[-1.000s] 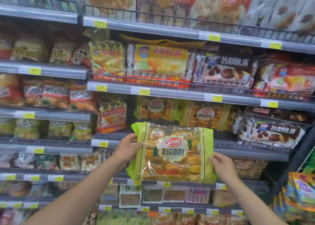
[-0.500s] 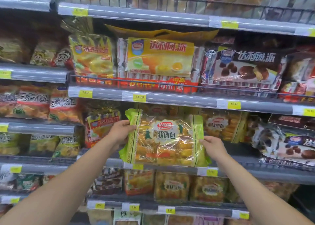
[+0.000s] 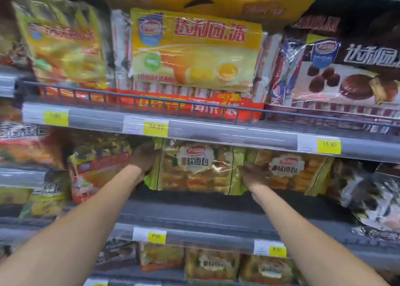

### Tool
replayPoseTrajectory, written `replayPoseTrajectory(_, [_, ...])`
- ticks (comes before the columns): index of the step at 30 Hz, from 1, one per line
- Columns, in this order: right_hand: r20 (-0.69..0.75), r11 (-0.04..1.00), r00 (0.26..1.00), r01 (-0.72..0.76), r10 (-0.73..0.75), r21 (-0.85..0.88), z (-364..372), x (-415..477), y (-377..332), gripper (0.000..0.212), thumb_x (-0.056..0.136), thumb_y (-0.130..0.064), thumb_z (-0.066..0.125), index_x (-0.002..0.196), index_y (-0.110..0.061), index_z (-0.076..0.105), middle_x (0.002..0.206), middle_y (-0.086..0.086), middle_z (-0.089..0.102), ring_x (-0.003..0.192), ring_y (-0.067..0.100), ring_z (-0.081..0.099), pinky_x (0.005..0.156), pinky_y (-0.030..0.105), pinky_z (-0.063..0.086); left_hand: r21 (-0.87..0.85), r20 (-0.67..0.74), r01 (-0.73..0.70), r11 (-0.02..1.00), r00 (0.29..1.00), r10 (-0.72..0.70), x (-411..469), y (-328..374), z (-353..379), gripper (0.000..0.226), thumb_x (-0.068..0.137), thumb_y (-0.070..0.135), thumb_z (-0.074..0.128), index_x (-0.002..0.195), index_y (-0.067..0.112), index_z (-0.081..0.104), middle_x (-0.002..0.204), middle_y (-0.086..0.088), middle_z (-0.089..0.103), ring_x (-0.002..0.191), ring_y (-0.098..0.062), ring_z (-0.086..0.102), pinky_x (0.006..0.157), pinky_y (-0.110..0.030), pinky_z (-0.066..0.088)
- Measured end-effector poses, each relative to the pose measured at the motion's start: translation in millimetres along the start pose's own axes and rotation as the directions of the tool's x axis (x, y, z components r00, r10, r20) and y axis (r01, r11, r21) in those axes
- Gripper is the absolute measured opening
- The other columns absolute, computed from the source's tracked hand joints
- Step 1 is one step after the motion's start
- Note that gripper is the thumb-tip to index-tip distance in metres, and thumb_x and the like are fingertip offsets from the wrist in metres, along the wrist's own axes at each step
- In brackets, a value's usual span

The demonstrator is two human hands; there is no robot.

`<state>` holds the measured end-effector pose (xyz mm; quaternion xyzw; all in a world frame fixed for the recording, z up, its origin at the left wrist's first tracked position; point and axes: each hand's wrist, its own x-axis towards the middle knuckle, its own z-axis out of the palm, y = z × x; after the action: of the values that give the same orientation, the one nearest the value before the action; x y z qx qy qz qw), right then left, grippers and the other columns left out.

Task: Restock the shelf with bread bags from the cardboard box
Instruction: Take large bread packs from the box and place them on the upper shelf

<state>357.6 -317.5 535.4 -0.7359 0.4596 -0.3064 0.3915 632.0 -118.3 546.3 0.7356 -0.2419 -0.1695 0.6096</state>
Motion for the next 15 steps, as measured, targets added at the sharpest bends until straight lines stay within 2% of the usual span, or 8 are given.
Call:
replayPoseTrajectory(2, [0.025,0.999,1.0,-0.002,0.003,-0.032,14,7,6,0.036,0.1,-0.024,0.055,0.122,0.005,0.064,0.13,0.021,0.064,0.107,0.028,0.061,0.072,0.021,0.04,0.052,0.065,0.012,0.999,0.998,-0.016,-13,0,4,0.041,0.092,0.022,0.068,0.13,0.009,0.061,0.128,-0.015,0.067,0.118,-0.034,0.064,0.103,-0.05,0.051])
replayPoseTrajectory(3, [0.032,0.998,0.999,-0.002,0.004,-0.056,19,7,8,0.038,0.1,-0.024,0.055,0.124,0.005,0.062,0.131,0.021,0.063,0.11,0.029,0.061,0.074,0.024,0.041,0.078,0.085,0.004,0.997,0.996,-0.011,-15,-5,6,0.039,0.094,0.013,0.065,0.132,0.007,0.06,0.129,-0.016,0.066,0.119,-0.032,0.063,0.105,-0.046,0.05])
replayPoseTrajectory(5, [0.04,0.998,0.999,-0.019,0.021,-0.057,25,5,11,0.047,0.098,-0.027,0.059,0.138,-0.002,0.055,0.142,0.014,0.056,0.127,0.03,0.055,0.094,0.03,0.046,0.193,0.08,-0.046,0.98,0.996,0.031,-24,-12,11,0.049,0.092,0.002,0.068,0.138,-0.001,0.052,0.132,-0.016,0.062,0.122,-0.028,0.058,0.103,-0.034,0.046])
replayPoseTrajectory(6, [0.043,0.998,0.999,-0.031,0.033,-0.048,27,3,12,0.055,0.096,-0.031,0.063,0.144,-0.007,0.05,0.148,0.01,0.051,0.133,0.029,0.051,0.104,0.035,0.044,0.224,0.075,-0.06,0.973,0.996,0.044,-26,-21,11,0.057,0.088,-0.002,0.071,0.14,-0.003,0.048,0.132,-0.017,0.061,0.121,-0.025,0.057,0.097,-0.028,0.046])
replayPoseTrajectory(8, [0.049,0.994,0.998,-0.042,0.047,-0.099,26,-3,12,0.066,0.092,-0.039,0.068,0.147,-0.011,0.047,0.151,0.007,0.048,0.135,0.029,0.049,0.107,0.035,0.043,0.25,0.096,-0.056,0.967,0.995,0.032,-34,-33,11,0.067,0.082,-0.005,0.075,0.142,-0.001,0.046,0.129,-0.013,0.06,0.113,-0.019,0.055,0.086,-0.021,0.048])
replayPoseTrajectory(10, [0.041,0.977,0.998,-0.045,0.054,-0.208,26,-8,13,0.067,0.091,-0.045,0.067,0.145,-0.01,0.048,0.149,0.008,0.051,0.133,0.03,0.051,0.1,0.032,0.044,0.342,0.097,-0.042,0.939,0.995,0.009,-38,-46,9,0.073,0.08,0.01,0.08,0.144,0.008,0.046,0.135,-0.011,0.06,0.118,-0.025,0.059,0.096,-0.029,0.05])
replayPoseTrajectory(12, [0.054,0.979,0.994,-0.079,0.091,-0.19,27,-13,15,0.073,0.089,-0.044,0.069,0.148,-0.01,0.043,0.152,0.008,0.047,0.135,0.031,0.048,0.102,0.033,0.043,0.453,0.074,-0.052,0.89,0.997,0.02,-33,-56,10,0.079,0.074,0.029,0.08,0.143,0.013,0.046,0.137,-0.009,0.059,0.124,-0.032,0.058,0.105,-0.039,0.048])
replayPoseTrajectory(15, [0.088,0.986,0.985,-0.137,0.145,-0.098,32,-20,16,0.088,0.084,-0.043,0.075,0.155,-0.014,0.031,0.158,0.006,0.037,0.139,0.031,0.044,0.108,0.037,0.044,0.427,0.069,0.002,0.904,0.997,-0.035,-31,-58,16,0.077,0.079,0.016,0.08,0.146,0.013,0.042,0.138,-0.012,0.058,0.124,-0.034,0.058,0.105,-0.039,0.048])
